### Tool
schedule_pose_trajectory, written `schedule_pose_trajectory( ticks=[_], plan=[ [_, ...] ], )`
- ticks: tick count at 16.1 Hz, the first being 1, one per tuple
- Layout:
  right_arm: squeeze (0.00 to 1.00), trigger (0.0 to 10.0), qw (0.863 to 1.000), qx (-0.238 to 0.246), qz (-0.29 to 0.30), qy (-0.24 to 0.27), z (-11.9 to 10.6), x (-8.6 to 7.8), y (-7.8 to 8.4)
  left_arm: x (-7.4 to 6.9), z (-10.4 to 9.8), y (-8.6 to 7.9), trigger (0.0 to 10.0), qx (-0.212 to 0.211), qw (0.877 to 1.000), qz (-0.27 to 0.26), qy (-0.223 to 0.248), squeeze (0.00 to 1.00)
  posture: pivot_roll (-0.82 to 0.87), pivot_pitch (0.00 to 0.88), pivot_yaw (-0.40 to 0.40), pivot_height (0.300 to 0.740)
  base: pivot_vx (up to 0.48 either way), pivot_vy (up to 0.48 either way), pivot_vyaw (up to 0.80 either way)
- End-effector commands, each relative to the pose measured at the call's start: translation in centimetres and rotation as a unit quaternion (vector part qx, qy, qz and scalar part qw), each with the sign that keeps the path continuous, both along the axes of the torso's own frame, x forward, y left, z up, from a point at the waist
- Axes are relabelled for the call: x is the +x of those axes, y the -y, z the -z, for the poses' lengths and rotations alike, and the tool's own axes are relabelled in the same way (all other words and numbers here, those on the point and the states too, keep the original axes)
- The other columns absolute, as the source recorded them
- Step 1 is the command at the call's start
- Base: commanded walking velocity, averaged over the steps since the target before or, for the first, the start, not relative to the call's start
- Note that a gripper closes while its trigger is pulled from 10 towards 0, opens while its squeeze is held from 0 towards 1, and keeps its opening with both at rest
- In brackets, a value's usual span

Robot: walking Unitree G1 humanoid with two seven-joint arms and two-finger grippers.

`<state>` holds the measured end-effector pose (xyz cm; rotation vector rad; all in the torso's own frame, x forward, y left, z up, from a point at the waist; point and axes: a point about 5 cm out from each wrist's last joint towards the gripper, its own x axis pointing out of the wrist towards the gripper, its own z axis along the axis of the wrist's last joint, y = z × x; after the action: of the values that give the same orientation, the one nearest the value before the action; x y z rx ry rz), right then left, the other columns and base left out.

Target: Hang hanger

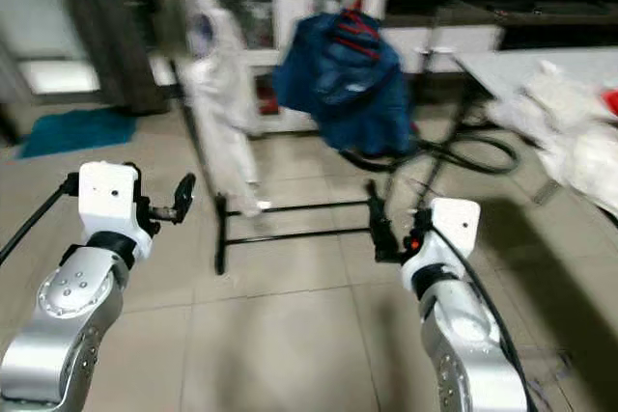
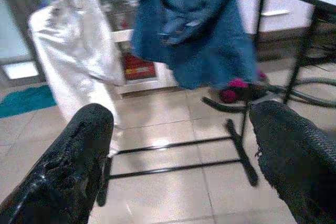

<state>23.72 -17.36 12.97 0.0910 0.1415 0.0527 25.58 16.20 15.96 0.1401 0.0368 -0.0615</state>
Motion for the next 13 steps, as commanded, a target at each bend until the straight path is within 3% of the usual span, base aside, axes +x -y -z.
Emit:
schedule_pose_trajectory(
  ticks=[1,2,4,5,8,10,13],
  plan=[
    [0.0,10.0,1.0,0.01,-0.008,0.013,-0.5,0.5,-0.4,0.1,0.0,-0.3,10.0,0.004,1.0,-0.005,-0.001,0.0,-0.04,0.0,0.027,0.74,0.398,0.0,0.8],
    [0.0,10.0,0.999,0.042,0.002,0.007,-0.5,0.8,-0.5,0.0,0.0,-0.5,10.0,0.004,1.0,-0.006,-0.001,0.0,-0.04,0.0,0.028,0.74,0.431,0.0,0.0],
    [0.0,10.0,1.0,0.014,0.02,0.013,-0.7,1.1,-0.3,0.1,0.0,-0.5,10.0,0.004,1.0,-0.006,0.0,0.0,-0.04,0.0,0.028,0.74,0.448,0.0,0.0],
    [0.0,10.0,0.999,0.042,0.011,0.0,-0.5,1.2,-0.5,0.1,-0.1,-0.6,10.0,0.004,1.0,-0.006,0.001,0.0,-0.04,0.0,0.029,0.74,0.461,0.0,0.0],
    [0.0,10.0,1.0,0.008,0.027,0.006,-0.9,1.6,-0.2,0.2,-0.2,-0.7,10.0,0.003,1.0,-0.007,0.002,0.0,-0.04,0.0,0.03,0.74,0.467,0.0,0.0],
    [0.0,10.0,0.999,0.029,0.023,0.006,-1.1,1.7,-0.2,0.2,-0.1,-0.7,10.0,0.001,1.0,-0.009,0.001,0.0,-0.04,0.0,0.021,0.74,0.467,0.0,0.0],
    [0.0,10.0,0.999,0.023,-0.001,0.023,-1.6,2.1,-0.8,0.3,-0.1,-0.9,10.0,-0.001,1.0,-0.014,0.0,0.0,-0.03,0.0,0.019,0.74,0.465,0.0,0.0]
  ],
)
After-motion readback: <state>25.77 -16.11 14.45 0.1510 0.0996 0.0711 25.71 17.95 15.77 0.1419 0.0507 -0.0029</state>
